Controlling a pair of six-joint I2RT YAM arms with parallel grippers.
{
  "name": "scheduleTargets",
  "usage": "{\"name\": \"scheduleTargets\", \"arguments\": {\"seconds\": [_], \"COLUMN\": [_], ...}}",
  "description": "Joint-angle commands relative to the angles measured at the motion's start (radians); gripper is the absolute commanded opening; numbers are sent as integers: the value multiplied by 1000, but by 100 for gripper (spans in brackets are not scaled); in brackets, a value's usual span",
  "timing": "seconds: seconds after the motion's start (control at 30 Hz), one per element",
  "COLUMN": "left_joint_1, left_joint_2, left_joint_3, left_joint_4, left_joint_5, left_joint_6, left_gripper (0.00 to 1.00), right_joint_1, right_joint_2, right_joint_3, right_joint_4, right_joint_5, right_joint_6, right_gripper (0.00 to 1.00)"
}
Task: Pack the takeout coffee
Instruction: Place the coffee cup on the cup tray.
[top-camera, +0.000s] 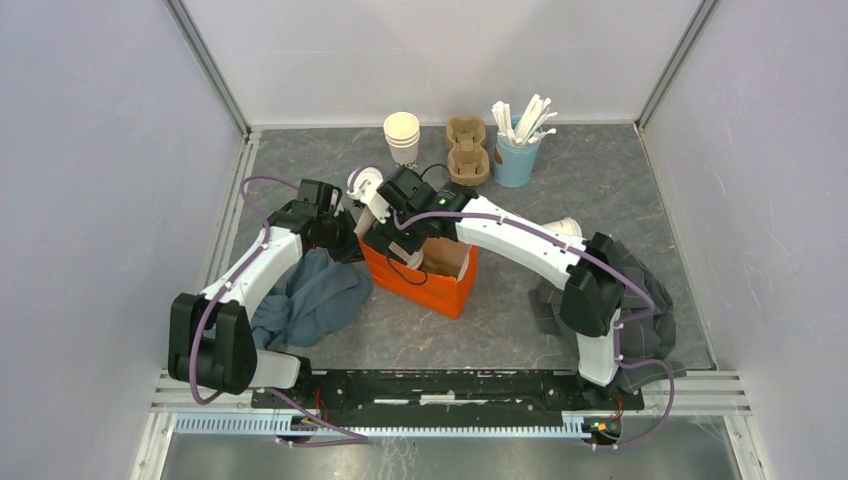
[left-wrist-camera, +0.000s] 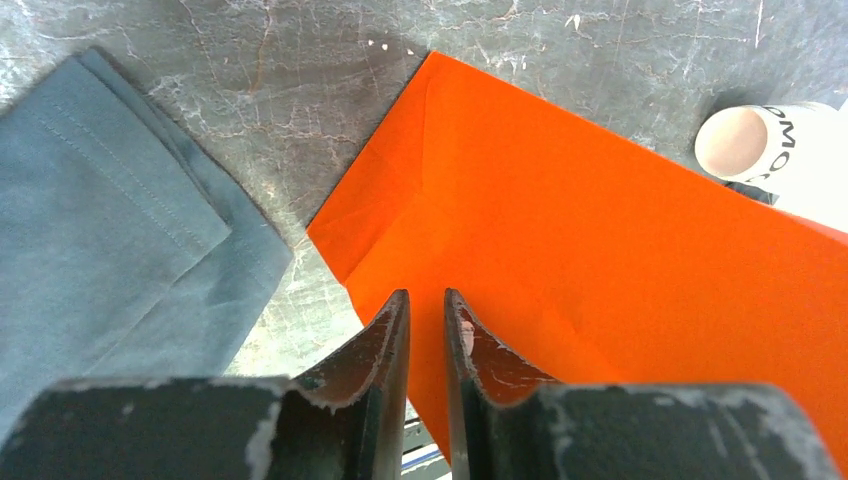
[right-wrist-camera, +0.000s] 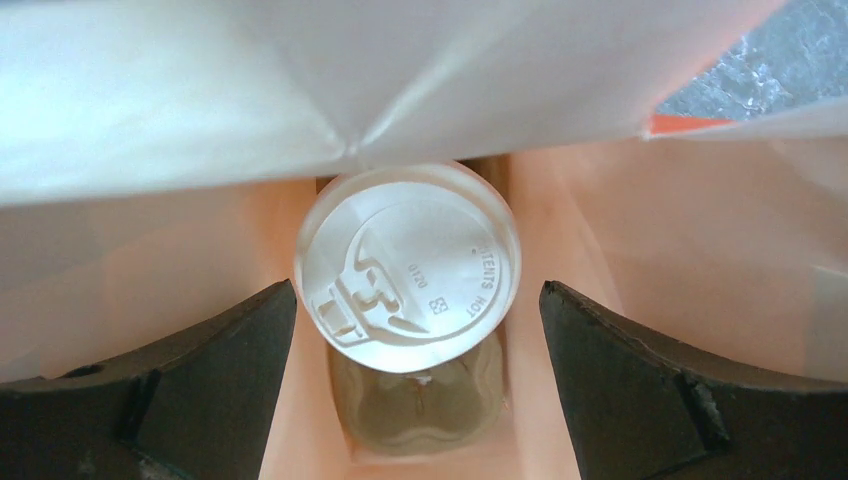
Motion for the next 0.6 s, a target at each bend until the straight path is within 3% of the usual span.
{"name": "scheduleTargets", "arguments": {"seconds": [0.0, 0.23, 0.57], "left_joint_1": [-4, -4, -4], "left_joint_2": [-55, -108, -185], "left_joint_3": [18, 47, 136], "left_joint_4": [-38, -108, -238], "left_joint_5": [-21, -80, -158], "left_joint_6": [58, 84, 118], "left_gripper": [26, 29, 33], "right_joint_1": [6, 6, 6], "right_joint_2": [-102, -145, -211], "right_joint_3": [-23, -47, 83], "right_joint_4": [23, 18, -61], "right_joint_5": [32, 39, 64], "right_joint_6": [44, 69, 124], "right_gripper": [98, 98, 98]}}
